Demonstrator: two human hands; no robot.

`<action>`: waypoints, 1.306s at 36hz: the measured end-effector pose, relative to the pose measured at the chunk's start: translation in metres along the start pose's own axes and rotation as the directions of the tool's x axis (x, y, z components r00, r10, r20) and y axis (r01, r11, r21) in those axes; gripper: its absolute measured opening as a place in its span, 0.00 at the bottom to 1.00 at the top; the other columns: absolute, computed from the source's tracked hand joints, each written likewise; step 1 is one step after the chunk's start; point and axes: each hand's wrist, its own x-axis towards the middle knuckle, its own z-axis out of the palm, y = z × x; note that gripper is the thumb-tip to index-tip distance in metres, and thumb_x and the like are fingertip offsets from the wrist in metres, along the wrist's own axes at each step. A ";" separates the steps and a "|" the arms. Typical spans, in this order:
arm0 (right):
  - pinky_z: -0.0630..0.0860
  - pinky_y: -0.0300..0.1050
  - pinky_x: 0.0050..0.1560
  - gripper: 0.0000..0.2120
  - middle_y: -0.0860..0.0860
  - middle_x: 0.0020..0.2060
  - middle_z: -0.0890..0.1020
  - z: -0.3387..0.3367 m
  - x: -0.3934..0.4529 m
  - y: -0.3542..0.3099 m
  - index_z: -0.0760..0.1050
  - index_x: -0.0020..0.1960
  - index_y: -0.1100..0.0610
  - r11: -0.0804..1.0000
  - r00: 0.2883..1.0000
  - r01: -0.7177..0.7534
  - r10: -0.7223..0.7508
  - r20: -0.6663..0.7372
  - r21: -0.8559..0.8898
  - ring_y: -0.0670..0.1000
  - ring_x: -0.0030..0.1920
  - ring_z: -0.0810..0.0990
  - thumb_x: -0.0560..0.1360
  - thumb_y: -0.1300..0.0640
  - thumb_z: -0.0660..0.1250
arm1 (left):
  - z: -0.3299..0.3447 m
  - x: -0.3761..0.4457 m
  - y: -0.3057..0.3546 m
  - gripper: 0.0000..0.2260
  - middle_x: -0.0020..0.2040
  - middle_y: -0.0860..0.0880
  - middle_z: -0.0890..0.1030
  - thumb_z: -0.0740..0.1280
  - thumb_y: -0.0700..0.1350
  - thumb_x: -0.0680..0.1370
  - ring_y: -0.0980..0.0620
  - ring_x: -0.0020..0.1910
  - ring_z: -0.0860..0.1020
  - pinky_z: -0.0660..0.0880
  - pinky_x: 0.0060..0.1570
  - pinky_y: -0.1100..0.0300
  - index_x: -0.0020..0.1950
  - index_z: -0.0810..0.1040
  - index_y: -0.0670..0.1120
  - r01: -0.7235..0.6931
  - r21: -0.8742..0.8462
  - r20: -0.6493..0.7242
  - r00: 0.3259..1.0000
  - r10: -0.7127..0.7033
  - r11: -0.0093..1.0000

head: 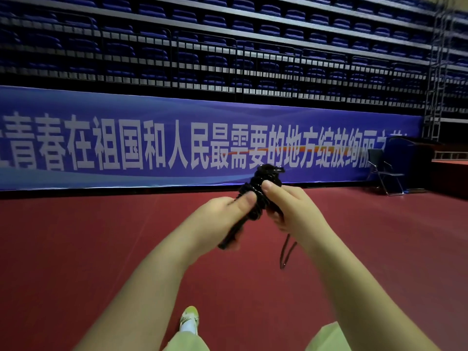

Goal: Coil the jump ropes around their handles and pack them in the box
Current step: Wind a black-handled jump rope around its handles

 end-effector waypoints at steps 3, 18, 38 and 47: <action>0.59 0.39 0.28 0.16 0.47 0.25 0.67 0.001 -0.003 -0.005 0.69 0.33 0.53 0.997 0.995 0.038 -0.044 0.093 0.072 0.44 0.24 0.62 0.73 0.42 0.62 | -0.004 -0.005 0.000 0.34 0.33 0.45 0.77 0.56 0.71 0.69 0.49 0.29 0.75 0.76 0.33 0.57 0.51 0.77 0.41 0.207 -0.408 0.266 0.959 -0.101 0.889; 0.62 0.44 0.30 0.23 0.50 0.27 0.71 -0.002 -0.007 -0.008 0.77 0.41 0.57 0.958 0.973 -0.095 0.147 0.176 -0.272 0.49 0.26 0.65 0.78 0.40 0.57 | -0.003 -0.005 -0.013 0.38 0.26 0.50 0.69 0.58 0.71 0.63 0.55 0.23 0.66 0.74 0.32 0.60 0.52 0.79 0.38 0.136 -0.299 0.076 0.990 -0.118 0.945; 0.60 0.43 0.33 0.19 0.49 0.30 0.68 0.014 -0.013 -0.009 0.78 0.33 0.40 0.977 0.990 -0.123 0.134 0.053 -0.177 0.46 0.27 0.64 0.77 0.37 0.57 | 0.007 0.001 -0.021 0.31 0.41 0.54 0.83 0.65 0.72 0.56 0.55 0.43 0.81 0.77 0.47 0.55 0.49 0.76 0.51 -0.056 0.041 -0.243 0.968 0.064 0.998; 0.60 0.37 0.27 0.19 0.42 0.21 0.66 0.008 -0.013 -0.018 0.72 0.24 0.47 0.996 0.998 -0.062 0.062 0.003 0.063 0.41 0.21 0.62 0.72 0.44 0.58 | 0.005 -0.009 0.001 0.34 0.42 0.43 0.82 0.53 0.71 0.67 0.48 0.36 0.80 0.77 0.40 0.52 0.54 0.80 0.46 0.294 -0.432 0.370 0.920 -0.130 0.853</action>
